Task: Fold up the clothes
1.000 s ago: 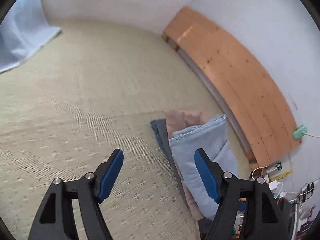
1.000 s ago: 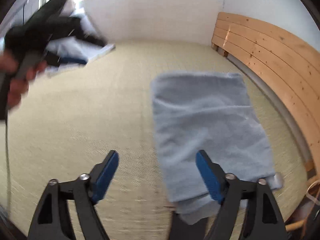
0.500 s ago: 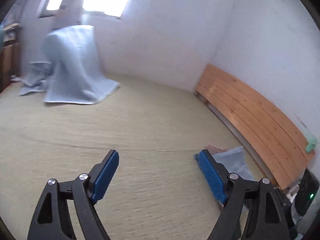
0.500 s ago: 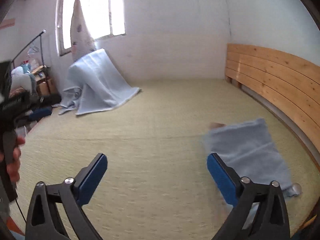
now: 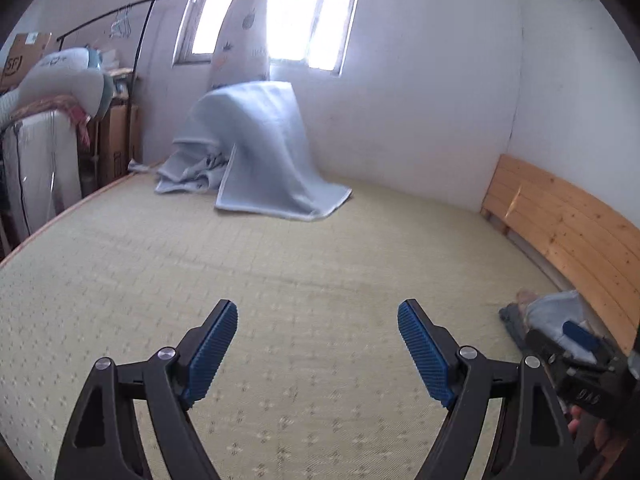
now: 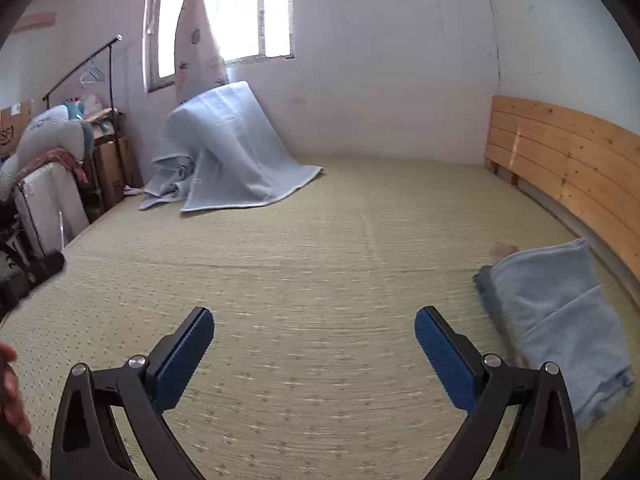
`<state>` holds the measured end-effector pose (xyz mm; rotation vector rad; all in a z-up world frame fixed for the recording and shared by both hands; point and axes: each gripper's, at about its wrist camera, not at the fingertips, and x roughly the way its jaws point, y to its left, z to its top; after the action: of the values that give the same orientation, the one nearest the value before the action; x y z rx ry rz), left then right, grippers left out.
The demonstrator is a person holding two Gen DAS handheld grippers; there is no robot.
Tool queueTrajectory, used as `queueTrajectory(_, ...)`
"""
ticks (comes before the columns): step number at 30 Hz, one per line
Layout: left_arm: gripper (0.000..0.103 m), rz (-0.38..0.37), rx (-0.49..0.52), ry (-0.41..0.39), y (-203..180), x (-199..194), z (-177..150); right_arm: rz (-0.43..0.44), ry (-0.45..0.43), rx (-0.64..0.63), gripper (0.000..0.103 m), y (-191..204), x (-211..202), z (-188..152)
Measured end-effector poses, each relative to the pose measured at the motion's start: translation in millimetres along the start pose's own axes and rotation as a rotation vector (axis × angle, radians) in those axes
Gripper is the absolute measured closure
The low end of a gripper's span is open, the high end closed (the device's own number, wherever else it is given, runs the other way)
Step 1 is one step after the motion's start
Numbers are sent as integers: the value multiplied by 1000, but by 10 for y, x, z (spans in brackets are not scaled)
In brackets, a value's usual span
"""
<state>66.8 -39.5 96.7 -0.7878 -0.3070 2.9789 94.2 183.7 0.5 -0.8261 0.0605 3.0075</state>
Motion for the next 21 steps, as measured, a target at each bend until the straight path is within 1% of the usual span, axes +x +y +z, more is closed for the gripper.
queueTrajectory(3,17,5,16,12,18,102,-164,-11,4,-5,0,19,82,-107)
queueTrajectory(7,17,-14,30,44,-8,257,-297,-45,24,-60,0,29,224,-217)
queueTrajectory(10,17,-24,27,61,-59,337,-337,-30,24,-66,0,19,289,-287)
queueTrajectory(14,17,-17,57,85,-129,472,-398,-5,21,-62,0,13,380,-361)
queueTrajectory(17,17,5,65,79,-123,559,-446,1,29,-62,0,11,481,-378)
queueTrajectory(21,17,49,33,110,-70,733,-504,-49,59,-56,0,-37,649,-413)
